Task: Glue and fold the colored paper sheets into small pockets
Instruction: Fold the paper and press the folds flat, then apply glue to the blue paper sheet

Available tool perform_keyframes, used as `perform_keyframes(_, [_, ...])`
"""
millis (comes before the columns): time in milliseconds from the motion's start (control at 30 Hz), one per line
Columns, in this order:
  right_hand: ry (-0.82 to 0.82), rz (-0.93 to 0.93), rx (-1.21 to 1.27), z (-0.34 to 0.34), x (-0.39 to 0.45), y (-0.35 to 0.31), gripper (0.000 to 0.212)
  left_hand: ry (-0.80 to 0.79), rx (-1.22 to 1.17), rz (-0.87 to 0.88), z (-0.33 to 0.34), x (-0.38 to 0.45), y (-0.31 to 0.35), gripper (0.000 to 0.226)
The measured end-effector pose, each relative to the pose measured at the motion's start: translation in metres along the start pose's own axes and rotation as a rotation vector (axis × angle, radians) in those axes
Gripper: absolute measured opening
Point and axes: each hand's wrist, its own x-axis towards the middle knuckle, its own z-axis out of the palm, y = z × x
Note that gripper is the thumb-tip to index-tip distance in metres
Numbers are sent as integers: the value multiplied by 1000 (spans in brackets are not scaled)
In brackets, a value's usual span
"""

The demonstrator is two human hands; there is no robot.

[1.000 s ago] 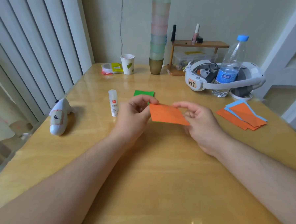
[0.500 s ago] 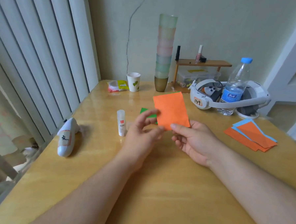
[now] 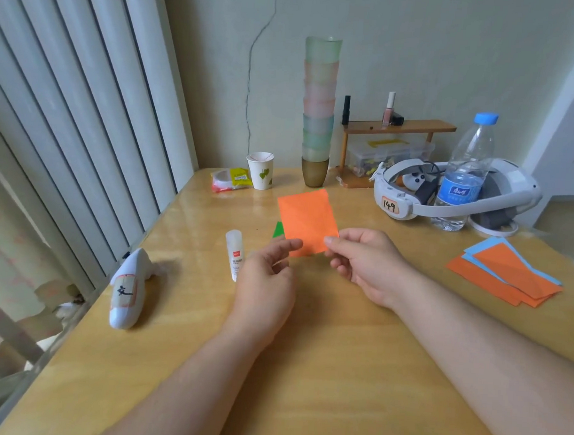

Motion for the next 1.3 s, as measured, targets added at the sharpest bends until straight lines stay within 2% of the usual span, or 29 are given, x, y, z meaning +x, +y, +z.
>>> perform_keyframes(67, [64, -15, 20, 10, 15, 0, 6, 11, 80, 67, 1, -1, -1, 60])
perform_keyframes(167, [146, -47, -3, 32, 32, 0, 7, 45, 141, 90, 2, -1, -7, 56])
perform_keyframes(267, [199, -99, -211, 46, 42, 8, 6, 33, 149, 83, 1, -2, -8, 56])
perform_keyframes(400, [211, -178, -533, 44, 38, 11, 44, 4, 158, 87, 0, -3, -7, 47])
perform_keyframes(500, [208, -251, -751, 25, 22, 7, 45, -65, 230, 112, 0, -7, -6, 36])
perform_keyframes(567, [206, -281, -827, 3, 4, 6, 31, -129, 383, 219, 1, -13, -4, 37])
perform_keyframes(667, [206, -325, -904, -44, -24, 4, 12, -269, 710, 514, 9, -25, -1, 37])
perform_keyframes(733, [229, -376, -980, -85, -41, 2, 7, -350, 908, 707, 16, -33, -1, 36])
perform_keyframes(800, [337, -412, -1060, -125, -55, 5, 10, -400, 999, 819, 22, -37, 0, 36])
perform_keyframes(867, [483, -342, -1087, -159, -66, 10, 10, -444, 1062, 867, 26, -35, 3, 33])
perform_keyframes(933, [598, -238, -1026, -183, -70, 11, 16, -506, 1102, 859, 31, -34, 14, 29])
perform_keyframes(1033, [714, -113, -900, -212, -63, 9, 38, -568, 1035, 756, 50, -38, 39, 24])
perform_keyframes(1133, [659, 82, -958, -231, -48, 15, 62, -578, 925, 715, 75, -44, 53, 27])
perform_keyframes(1200, [609, 167, -984, -232, -43, 18, 58, -604, 867, 673, 89, -47, 52, 27])
perform_keyframes(1300, [513, 91, -1030, -220, -43, 16, 55, -628, 826, 617, 103, -46, 45, 26])
